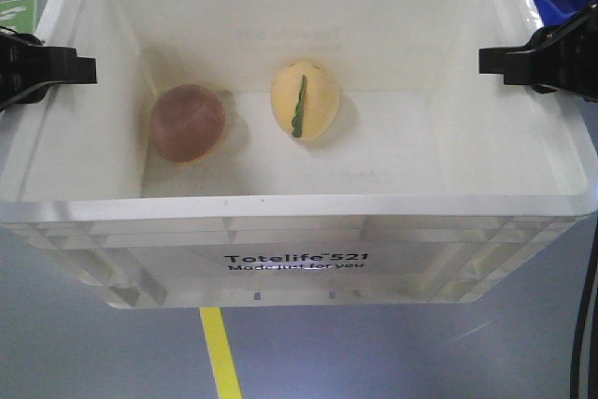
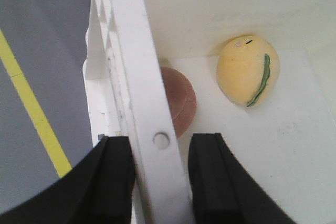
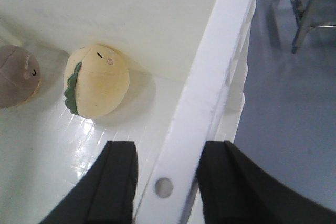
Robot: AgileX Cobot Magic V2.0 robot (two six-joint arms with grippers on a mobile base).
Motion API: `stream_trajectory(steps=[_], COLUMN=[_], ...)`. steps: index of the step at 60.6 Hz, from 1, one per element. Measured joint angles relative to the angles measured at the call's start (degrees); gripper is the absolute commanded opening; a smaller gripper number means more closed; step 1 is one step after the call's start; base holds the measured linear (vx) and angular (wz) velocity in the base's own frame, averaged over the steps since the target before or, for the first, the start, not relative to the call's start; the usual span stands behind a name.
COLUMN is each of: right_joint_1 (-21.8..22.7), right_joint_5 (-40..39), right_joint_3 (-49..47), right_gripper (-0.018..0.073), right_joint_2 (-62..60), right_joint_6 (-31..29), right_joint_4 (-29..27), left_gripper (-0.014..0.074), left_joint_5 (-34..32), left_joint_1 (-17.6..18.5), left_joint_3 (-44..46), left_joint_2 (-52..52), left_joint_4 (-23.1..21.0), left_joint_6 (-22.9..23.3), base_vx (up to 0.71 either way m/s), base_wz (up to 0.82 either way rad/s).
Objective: Place moving items into box and shelve
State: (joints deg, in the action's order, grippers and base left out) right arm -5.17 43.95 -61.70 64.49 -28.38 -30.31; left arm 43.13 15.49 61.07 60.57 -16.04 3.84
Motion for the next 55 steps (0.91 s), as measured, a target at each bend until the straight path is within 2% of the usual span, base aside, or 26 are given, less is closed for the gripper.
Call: stream_trajectory(steps=[55], right_joint_1=[0.0], right_joint_5=[-0.1], right_joint_3=[0.0], right_gripper=[-0.0006], right_joint_2=[0.0], right_joint_6=[0.0], right_joint_4=[0.0], left_gripper=[-0.0006], left_joint_5=[0.0], left_joint_1=[0.0], left_joint_3=[0.0], left_joint_2=[0.0], left_joint_4=[0.0], left_joint_6=[0.0], base_vx=[0.36], base_wz=[-0.55])
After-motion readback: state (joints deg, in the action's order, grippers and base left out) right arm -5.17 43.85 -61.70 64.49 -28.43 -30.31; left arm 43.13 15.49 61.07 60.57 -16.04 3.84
